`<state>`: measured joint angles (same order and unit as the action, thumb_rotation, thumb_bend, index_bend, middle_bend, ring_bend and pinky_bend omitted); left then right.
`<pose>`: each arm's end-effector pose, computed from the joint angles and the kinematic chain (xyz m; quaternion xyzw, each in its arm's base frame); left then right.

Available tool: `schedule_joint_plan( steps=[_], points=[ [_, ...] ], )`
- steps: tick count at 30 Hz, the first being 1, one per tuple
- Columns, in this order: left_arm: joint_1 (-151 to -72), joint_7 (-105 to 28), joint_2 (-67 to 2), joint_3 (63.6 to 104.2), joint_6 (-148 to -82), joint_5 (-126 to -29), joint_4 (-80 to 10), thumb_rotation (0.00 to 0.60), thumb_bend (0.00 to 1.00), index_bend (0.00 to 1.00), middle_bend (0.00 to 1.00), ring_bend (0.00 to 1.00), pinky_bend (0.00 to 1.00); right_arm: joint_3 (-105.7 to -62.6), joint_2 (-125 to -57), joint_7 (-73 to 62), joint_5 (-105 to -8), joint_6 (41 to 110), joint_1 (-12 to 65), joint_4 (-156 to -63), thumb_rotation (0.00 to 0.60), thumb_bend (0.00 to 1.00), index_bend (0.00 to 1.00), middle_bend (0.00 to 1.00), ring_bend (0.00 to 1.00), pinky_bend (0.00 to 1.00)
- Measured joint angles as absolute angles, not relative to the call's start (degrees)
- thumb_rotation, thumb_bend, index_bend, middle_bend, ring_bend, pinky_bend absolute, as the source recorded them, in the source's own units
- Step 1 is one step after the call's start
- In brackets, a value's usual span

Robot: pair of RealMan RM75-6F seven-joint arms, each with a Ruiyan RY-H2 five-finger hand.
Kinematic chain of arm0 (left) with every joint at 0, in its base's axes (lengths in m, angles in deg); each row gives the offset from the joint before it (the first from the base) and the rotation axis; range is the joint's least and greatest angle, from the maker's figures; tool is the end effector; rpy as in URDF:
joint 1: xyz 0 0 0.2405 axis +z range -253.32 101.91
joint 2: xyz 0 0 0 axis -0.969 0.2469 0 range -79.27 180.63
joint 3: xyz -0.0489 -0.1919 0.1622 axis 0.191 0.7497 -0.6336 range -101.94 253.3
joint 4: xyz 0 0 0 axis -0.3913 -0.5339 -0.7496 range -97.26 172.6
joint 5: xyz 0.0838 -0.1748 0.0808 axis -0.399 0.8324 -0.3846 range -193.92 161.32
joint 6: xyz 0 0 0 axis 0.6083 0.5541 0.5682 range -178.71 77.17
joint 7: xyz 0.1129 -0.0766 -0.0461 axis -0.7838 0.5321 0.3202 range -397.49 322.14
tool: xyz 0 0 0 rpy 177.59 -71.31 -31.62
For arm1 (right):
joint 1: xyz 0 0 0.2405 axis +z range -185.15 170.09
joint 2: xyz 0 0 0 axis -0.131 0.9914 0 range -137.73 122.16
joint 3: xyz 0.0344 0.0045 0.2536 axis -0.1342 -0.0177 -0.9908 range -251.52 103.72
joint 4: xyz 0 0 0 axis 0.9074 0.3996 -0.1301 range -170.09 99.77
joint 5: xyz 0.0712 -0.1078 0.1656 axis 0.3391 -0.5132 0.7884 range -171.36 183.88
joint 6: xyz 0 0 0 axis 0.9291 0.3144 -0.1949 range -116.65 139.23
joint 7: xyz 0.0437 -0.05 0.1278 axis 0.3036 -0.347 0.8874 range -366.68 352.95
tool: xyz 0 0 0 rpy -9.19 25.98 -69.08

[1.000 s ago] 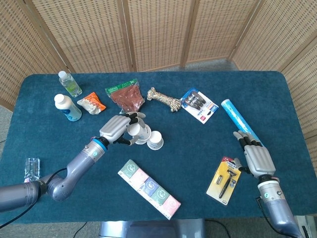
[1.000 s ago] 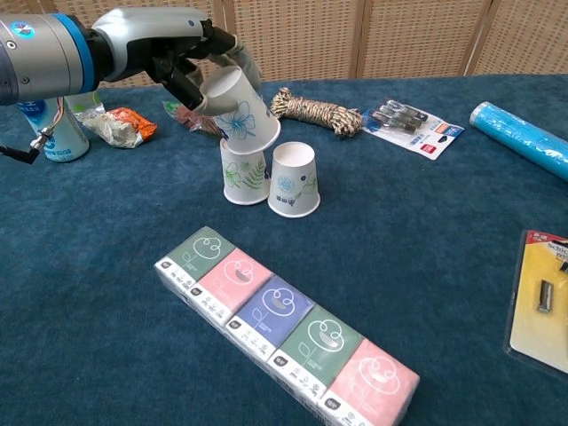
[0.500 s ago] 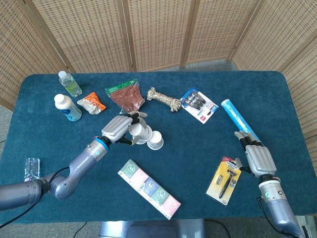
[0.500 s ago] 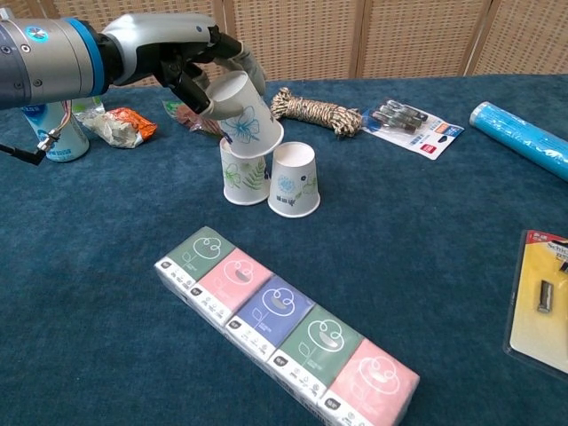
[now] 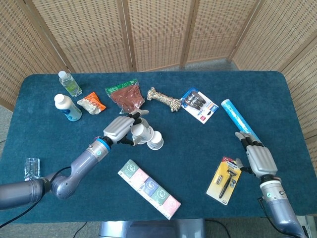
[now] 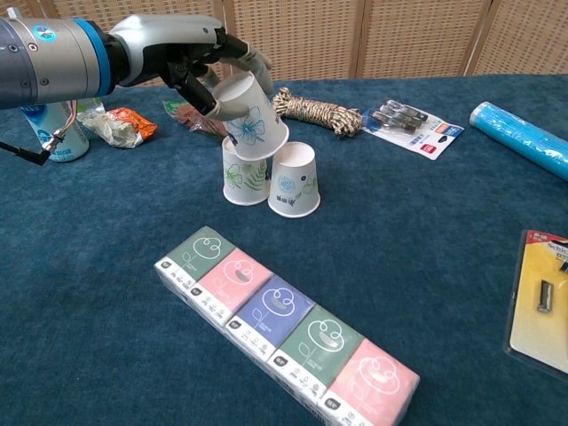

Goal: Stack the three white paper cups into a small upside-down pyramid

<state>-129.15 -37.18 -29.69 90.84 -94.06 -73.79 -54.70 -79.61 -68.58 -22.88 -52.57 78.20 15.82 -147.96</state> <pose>-0.0710 0.3698 0.0100 -0.7150 -0.4890 -0.4244 0.2635 -0.2338 -0.2534 0.1192 0.6216 -0.4966 0.3236 0.5121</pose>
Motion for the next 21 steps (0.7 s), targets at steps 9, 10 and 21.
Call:
schedule_joint_plan(
  steps=[9, 10, 21],
  points=[
    [-129.35, -37.17, -29.28, 90.68, -94.09, -73.71, -54.96, 0.6, 0.48, 0.27, 0.02, 0.0, 0.23, -79.62, -68.43, -22.28, -52.77, 77.68, 15.64, -147.66, 0.6, 0.48, 0.0, 0.0, 0.0, 0.18],
    [-129.34, -37.13, -29.22, 90.68, -94.14, -73.7, -54.99, 0.6, 0.48, 0.25, 0.01, 0.0, 0.22, -79.67, -68.4, -22.2, -52.8, 77.69, 15.61, -147.68, 0.6, 0.48, 0.0, 0.0, 0.0, 0.18],
    [-129.5, -35.65, -29.22, 90.91, -93.81, -74.69, -54.59, 0.6, 0.48, 0.14, 0.0, 0.0, 0.1, -79.69, -68.19, -22.07, -52.77, 77.29, 15.54, -147.84, 0.6, 0.48, 0.0, 0.0, 0.0, 0.18]
  ],
)
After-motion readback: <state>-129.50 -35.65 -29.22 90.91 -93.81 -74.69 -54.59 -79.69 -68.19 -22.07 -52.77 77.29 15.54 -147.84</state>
